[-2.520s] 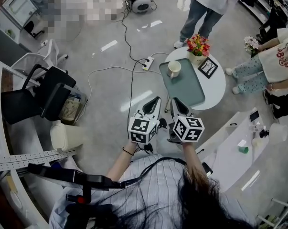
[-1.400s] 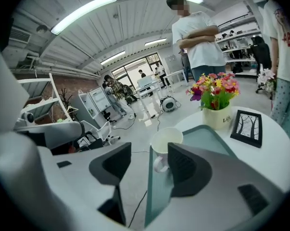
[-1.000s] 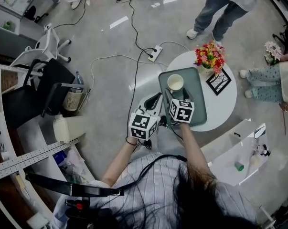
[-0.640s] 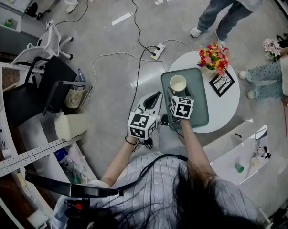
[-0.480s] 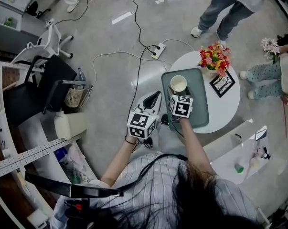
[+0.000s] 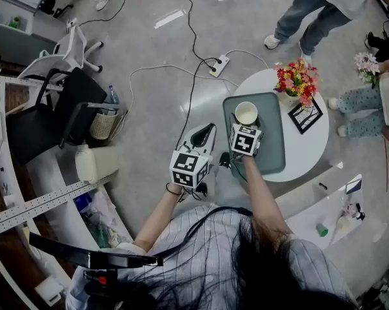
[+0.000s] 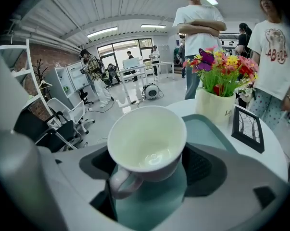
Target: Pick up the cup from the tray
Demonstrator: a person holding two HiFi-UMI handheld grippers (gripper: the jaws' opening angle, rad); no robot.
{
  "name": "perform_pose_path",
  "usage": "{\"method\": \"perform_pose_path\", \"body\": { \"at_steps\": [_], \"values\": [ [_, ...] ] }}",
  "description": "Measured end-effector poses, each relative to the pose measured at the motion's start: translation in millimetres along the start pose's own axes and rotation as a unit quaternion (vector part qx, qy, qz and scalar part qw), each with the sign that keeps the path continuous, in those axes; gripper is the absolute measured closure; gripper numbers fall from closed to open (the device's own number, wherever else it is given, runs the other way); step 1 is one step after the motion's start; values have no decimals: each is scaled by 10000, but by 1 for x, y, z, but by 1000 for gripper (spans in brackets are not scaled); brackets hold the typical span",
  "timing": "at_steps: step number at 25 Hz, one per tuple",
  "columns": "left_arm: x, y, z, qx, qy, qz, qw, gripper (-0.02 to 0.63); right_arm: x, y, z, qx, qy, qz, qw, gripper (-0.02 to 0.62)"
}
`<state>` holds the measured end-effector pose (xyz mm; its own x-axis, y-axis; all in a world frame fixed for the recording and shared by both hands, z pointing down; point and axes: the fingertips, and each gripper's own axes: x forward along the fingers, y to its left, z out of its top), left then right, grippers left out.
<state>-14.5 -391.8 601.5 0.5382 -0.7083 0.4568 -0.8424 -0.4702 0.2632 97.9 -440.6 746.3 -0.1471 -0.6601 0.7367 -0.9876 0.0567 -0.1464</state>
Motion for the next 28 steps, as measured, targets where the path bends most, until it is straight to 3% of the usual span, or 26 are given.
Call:
{"method": "perform_pose_path", "body": {
  "at_steps": [6, 14, 20, 28],
  "values": [
    [-4, 4, -3, 3, 74, 81, 9999, 586, 4, -2, 3, 56, -64, -189, 9998, 207],
    [-14, 8, -5, -8, 63, 146, 9999, 586, 0, -3, 1, -288, -170, 145, 9993, 206],
    [-23, 8, -3, 33, 6, 121, 9999, 586, -18, -10, -2, -151, -248, 165, 9994, 206],
    [-41, 1, -2, 127, -118, 4, 9999, 586, -61, -7, 16, 145, -718, 303, 9968, 206]
  ]
}}
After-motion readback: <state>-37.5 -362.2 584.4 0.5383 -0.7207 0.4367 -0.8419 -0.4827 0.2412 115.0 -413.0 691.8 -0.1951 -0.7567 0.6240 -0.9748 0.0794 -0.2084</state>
